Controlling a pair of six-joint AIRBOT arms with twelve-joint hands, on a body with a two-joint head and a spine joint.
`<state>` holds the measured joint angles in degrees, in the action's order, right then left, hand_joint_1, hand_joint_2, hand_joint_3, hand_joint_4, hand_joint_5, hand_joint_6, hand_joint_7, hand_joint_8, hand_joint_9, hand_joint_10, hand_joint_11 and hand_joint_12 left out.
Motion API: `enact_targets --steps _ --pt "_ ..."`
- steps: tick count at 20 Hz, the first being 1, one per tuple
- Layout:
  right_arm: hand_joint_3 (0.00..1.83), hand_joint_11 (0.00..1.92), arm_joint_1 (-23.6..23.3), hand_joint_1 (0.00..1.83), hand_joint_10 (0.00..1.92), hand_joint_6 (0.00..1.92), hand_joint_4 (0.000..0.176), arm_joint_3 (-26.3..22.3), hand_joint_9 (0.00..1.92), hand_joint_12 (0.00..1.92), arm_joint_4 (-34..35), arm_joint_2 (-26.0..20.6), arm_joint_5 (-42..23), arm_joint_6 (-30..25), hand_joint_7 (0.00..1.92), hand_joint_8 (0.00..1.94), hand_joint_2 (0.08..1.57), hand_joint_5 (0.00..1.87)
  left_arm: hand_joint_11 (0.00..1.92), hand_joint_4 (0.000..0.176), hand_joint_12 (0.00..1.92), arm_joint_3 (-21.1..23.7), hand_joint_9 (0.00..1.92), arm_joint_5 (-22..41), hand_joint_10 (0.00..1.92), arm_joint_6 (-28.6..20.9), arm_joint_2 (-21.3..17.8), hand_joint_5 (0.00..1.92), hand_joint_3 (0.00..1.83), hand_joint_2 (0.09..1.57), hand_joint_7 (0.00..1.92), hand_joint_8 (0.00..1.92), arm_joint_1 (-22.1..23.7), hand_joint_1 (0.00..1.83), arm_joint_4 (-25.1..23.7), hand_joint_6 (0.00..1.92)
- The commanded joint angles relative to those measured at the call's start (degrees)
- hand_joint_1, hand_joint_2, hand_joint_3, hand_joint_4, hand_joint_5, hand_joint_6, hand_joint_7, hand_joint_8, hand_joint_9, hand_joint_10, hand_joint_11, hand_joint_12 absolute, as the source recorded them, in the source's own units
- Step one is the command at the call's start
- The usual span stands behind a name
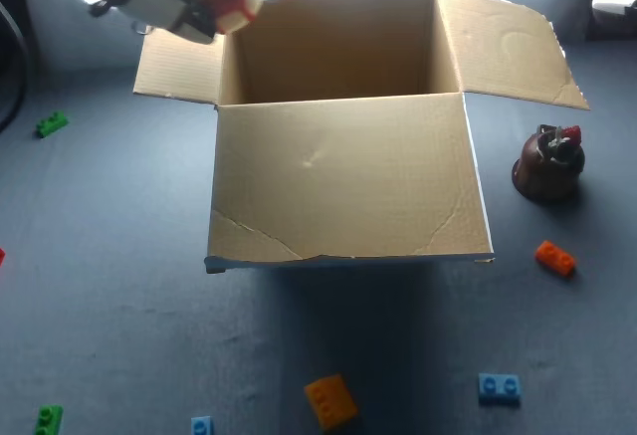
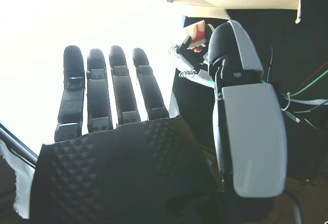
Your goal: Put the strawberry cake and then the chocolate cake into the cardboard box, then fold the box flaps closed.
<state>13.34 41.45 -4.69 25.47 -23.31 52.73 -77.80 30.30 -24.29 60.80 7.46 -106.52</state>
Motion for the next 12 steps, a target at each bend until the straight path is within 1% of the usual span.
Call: enact_targets --steps 1,3,4,5,6,8,10,11,12 --pt "0.00 0.00 -0.88 0.43 0.01 0.00 0.000 0.15 0.16 0.73 0.76 -0.68 -6.62 0.13 0.16 0.00 1.15 0.15 0.57 0.000 1.84 0.15 0.63 -1.07 1.72 0.31 -0.30 0.50 0.01 1.33 0.51 1.59 0.87 1.28 2.14 1.69" --pt "0.00 0.00 -0.88 0.40 0.01 0.00 0.000 0.15 0.16 0.70 0.76 -0.68 -6.63 0.13 0.15 0.00 1.15 0.15 0.56 0.000 1.85 1.25 0.61 -0.64 1.74 0.30 0.20 0.50 0.01 1.34 0.50 1.61 0.65 1.26 1.94 1.70" --pt "0.00 0.00 -0.88 0.39 0.01 0.01 0.000 0.15 0.17 0.70 0.76 -0.68 -6.63 0.13 0.16 0.00 1.15 0.16 0.57 0.000 1.86 1.88 0.62 -0.55 1.75 0.29 0.42 0.51 0.00 1.34 0.51 1.62 0.44 1.27 1.73 1.64" --pt "0.00 0.00 -0.88 0.38 0.01 0.01 0.000 0.15 0.17 0.72 0.76 -0.68 -6.63 0.14 0.17 0.00 1.15 0.17 0.58 0.000 1.86 2.39 0.63 -0.47 1.74 0.27 0.66 0.52 0.00 1.33 0.52 1.60 0.17 1.27 1.31 1.62" --pt "0.00 0.00 -0.88 0.36 0.01 0.01 0.000 0.15 0.17 0.76 0.76 -0.68 -6.64 0.14 0.17 0.00 1.16 0.16 0.57 0.000 1.85 2.77 0.63 -0.34 1.72 0.26 0.92 0.53 0.00 1.33 0.52 1.60 -0.16 1.27 1.16 1.63" --pt "0.00 0.00 -0.89 0.35 0.00 0.00 0.000 0.15 0.16 0.74 0.76 -0.68 -6.65 0.14 0.16 0.00 1.16 0.16 0.56 0.000 1.87 3.18 0.62 -0.33 1.72 0.22 1.74 0.51 0.00 1.34 0.52 1.59 -0.99 1.27 0.57 1.68" --pt "0.00 0.00 -0.90 0.34 0.00 0.00 0.000 0.15 0.17 0.74 0.76 -0.67 -6.67 0.14 0.15 0.00 1.17 0.16 0.55 0.000 1.87 2.87 0.61 -0.52 1.75 0.21 3.03 0.51 0.00 1.34 0.51 1.60 -1.73 1.27 -0.21 1.68" --pt "0.00 0.00 -0.92 0.34 0.00 0.00 0.000 0.15 0.16 0.75 0.76 -0.67 -6.70 0.14 0.16 0.00 1.16 0.16 0.55 0.000 1.85 2.66 0.63 -0.61 1.73 0.21 3.49 0.37 0.00 1.30 0.52 1.58 -1.88 1.41 -0.30 1.60" --pt "0.00 0.00 -0.93 0.34 0.00 0.00 0.000 0.15 0.15 0.73 0.76 -0.67 -6.73 0.14 0.15 0.00 1.17 0.16 0.56 0.000 1.84 1.84 0.62 -0.84 1.74 0.21 4.40 0.48 0.00 1.33 0.51 1.59 -2.12 1.30 -0.77 1.66"
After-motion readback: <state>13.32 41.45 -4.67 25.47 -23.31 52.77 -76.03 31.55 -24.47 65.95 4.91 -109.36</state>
